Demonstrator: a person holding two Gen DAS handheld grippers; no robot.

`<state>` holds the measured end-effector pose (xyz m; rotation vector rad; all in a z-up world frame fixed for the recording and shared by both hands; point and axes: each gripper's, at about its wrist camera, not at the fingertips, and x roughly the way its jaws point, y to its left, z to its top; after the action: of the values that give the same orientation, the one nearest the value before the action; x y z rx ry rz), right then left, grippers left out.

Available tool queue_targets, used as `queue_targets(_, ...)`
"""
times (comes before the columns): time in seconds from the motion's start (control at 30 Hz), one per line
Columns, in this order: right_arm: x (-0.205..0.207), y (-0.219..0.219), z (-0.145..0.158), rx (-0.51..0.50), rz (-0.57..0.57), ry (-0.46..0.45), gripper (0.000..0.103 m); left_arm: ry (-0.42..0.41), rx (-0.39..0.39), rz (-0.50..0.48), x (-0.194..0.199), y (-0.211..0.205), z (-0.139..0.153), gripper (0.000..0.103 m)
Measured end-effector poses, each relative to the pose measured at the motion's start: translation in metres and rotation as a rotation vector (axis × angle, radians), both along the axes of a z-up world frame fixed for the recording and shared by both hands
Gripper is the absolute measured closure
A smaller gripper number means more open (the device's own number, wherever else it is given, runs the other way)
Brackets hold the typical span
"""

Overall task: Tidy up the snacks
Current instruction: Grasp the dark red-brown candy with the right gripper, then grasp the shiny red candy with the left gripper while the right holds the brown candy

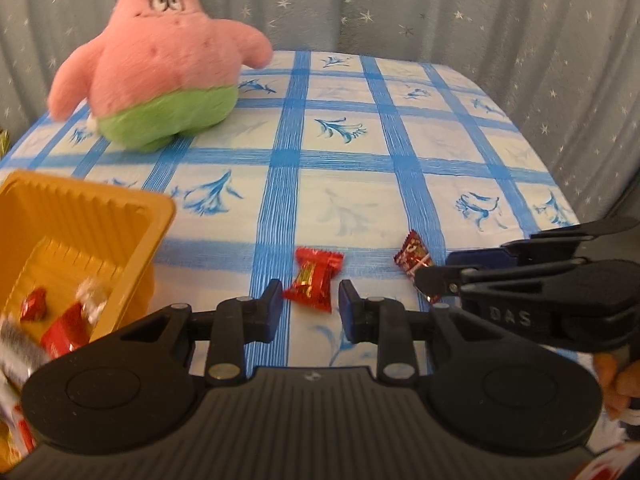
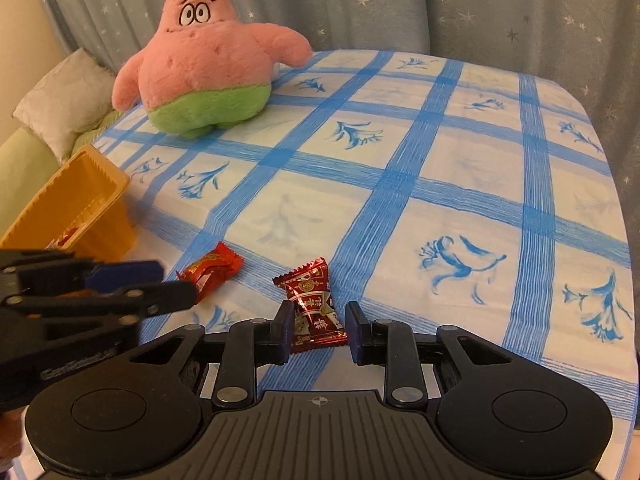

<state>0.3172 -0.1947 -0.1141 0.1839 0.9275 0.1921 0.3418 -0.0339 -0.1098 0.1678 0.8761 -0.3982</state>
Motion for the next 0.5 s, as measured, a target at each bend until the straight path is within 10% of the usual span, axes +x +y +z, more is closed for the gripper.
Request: queue_targets(0.5,-0.001,0.003,0.001,-0.044,0.073,-0.051,0.057,0.012,0.025,-0.007,0.02,-0.007,-0.018,0.078)
